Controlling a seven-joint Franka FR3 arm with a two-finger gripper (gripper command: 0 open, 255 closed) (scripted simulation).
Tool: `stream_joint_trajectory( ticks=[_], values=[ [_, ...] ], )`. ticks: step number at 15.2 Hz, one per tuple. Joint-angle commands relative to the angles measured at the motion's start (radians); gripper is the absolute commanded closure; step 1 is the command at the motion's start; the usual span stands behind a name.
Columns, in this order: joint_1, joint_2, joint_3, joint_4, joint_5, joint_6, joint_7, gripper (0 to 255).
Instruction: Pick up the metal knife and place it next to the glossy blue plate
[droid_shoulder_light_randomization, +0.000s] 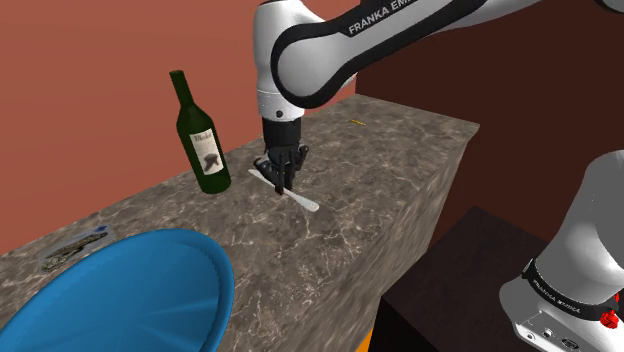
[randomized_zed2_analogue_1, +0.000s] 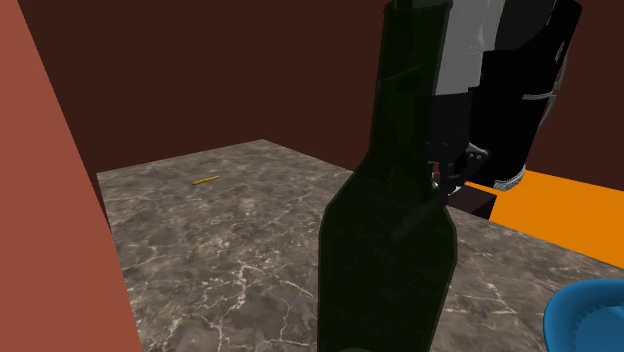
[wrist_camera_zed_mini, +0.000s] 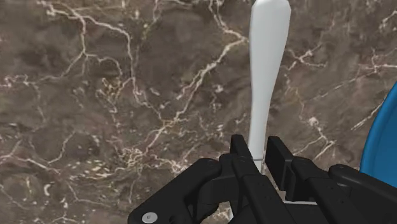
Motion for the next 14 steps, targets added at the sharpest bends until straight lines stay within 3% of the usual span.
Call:
stream_joint_trajectory(
  ticks=[1,6,14],
  values=[
    [0.028,0.008,0.020,0.008,-0.008,0.005,0.053,255],
    [0.102,0.048,0.066,0.054,-0.038,0.009,0.184,255],
    [0.107,0.090,0.063,-0.004,-0.050,0.107,0.185,255]
  ],
)
